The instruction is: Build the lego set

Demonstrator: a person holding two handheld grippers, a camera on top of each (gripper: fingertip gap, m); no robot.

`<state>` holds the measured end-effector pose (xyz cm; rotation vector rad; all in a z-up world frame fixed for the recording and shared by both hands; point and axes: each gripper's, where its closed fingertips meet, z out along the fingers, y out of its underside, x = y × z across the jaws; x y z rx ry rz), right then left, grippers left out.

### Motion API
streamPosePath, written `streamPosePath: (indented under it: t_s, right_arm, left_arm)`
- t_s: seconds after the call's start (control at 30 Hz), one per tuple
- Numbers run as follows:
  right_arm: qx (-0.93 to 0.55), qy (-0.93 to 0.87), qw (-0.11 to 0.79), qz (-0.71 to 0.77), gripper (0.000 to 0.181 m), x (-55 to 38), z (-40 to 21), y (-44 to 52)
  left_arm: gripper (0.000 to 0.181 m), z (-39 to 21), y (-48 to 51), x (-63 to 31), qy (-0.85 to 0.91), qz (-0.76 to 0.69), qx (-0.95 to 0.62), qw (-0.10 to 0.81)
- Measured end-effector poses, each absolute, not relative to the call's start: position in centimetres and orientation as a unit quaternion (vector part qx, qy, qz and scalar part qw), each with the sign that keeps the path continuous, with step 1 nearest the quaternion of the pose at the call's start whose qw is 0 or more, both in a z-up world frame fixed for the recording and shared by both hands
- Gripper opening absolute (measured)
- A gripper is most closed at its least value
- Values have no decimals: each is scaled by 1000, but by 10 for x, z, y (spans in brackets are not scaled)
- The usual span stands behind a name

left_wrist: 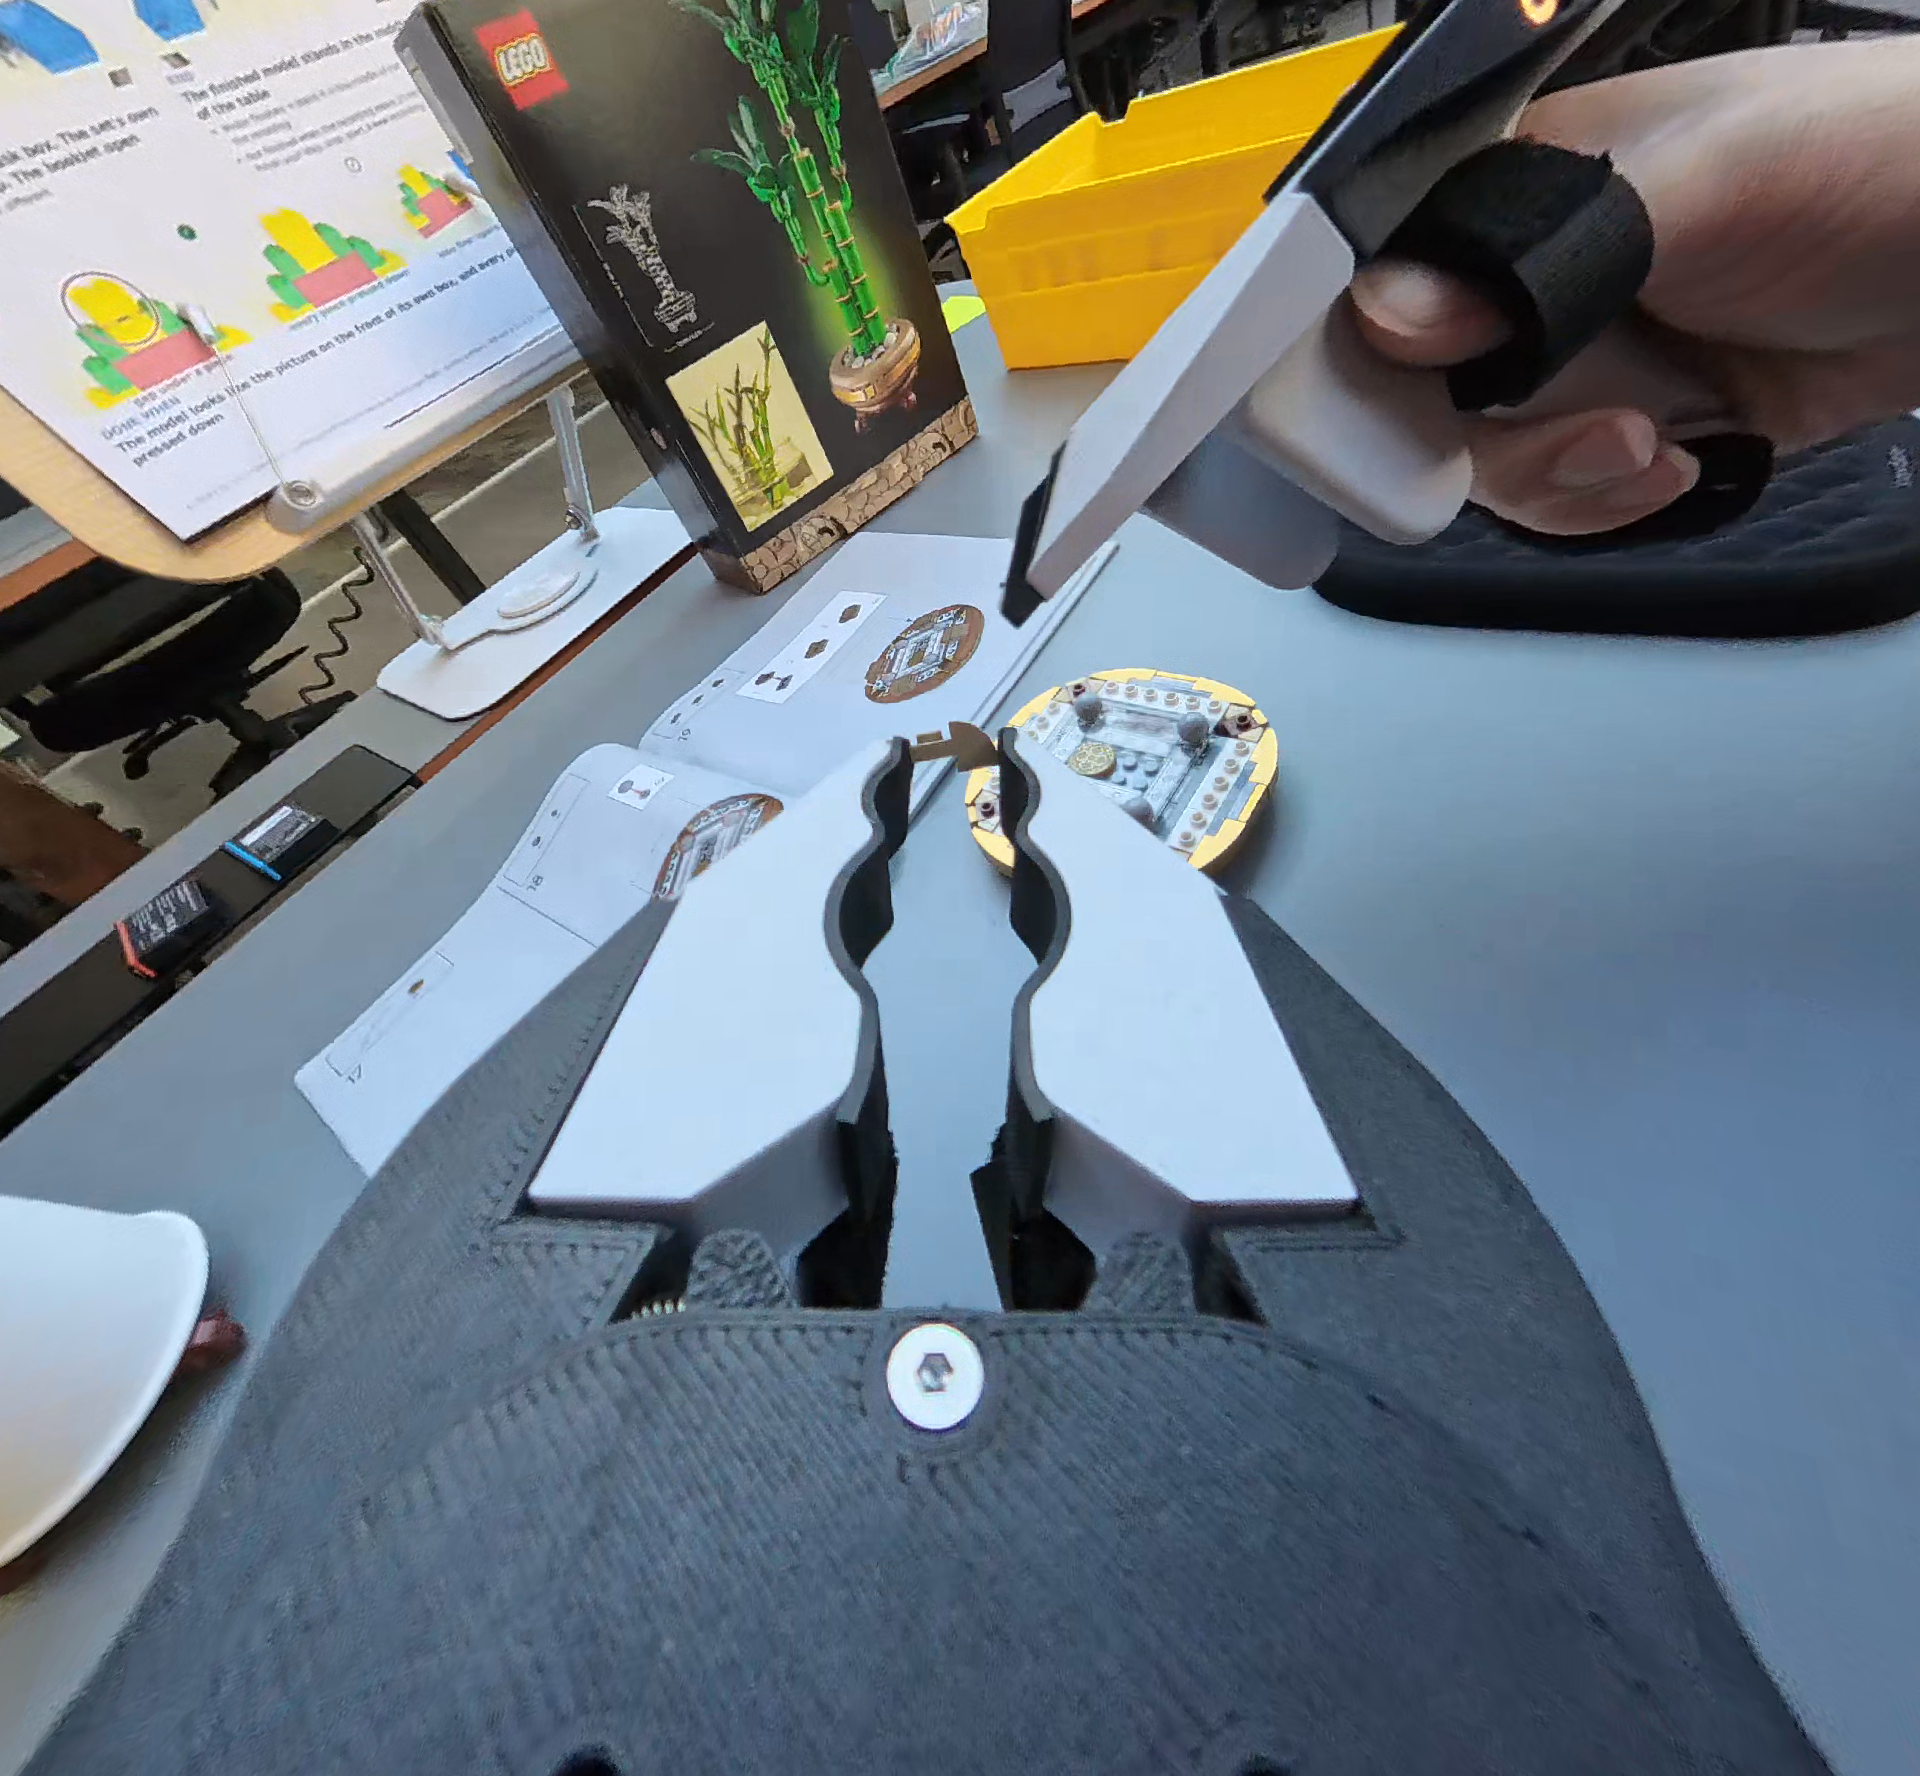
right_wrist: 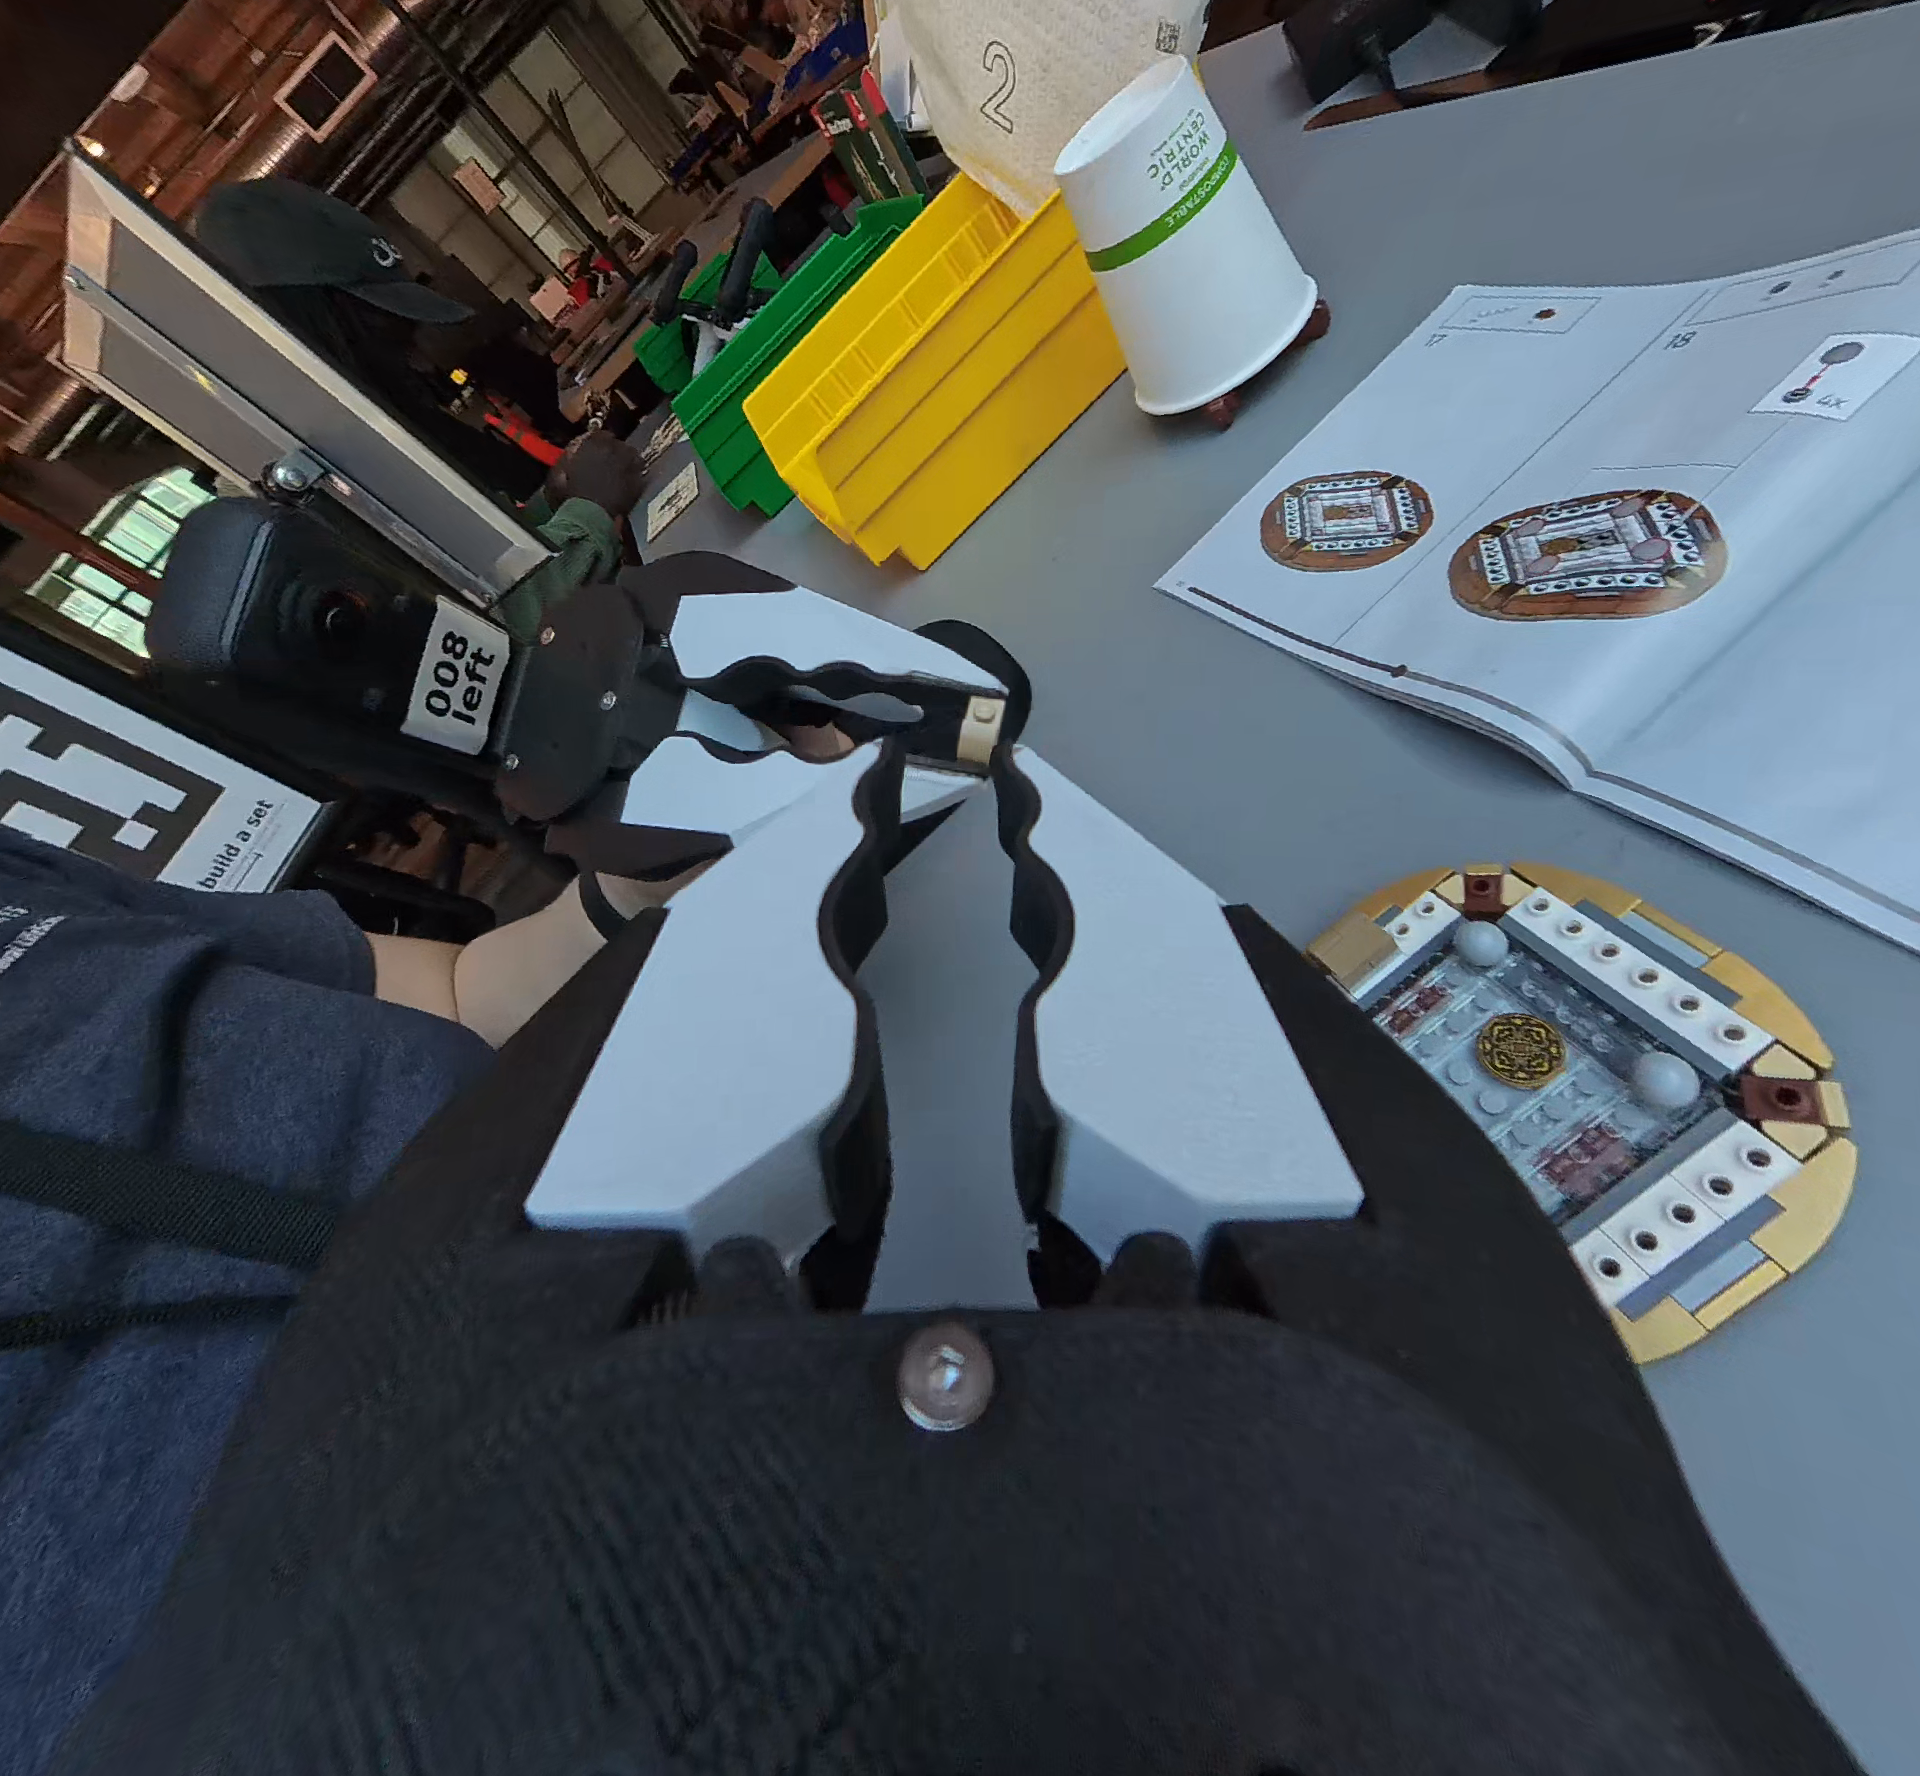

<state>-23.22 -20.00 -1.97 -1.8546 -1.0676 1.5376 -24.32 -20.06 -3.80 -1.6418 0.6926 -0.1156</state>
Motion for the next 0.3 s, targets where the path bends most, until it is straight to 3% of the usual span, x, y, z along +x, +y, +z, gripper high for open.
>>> streamPosePath:
  t_s: [0.3]
  right_arm:
    - [-693,-410,238,543,9,-240,-36,-206]
  left_arm:
    - [15,-39,-204,-231,336,-13,-709,620]
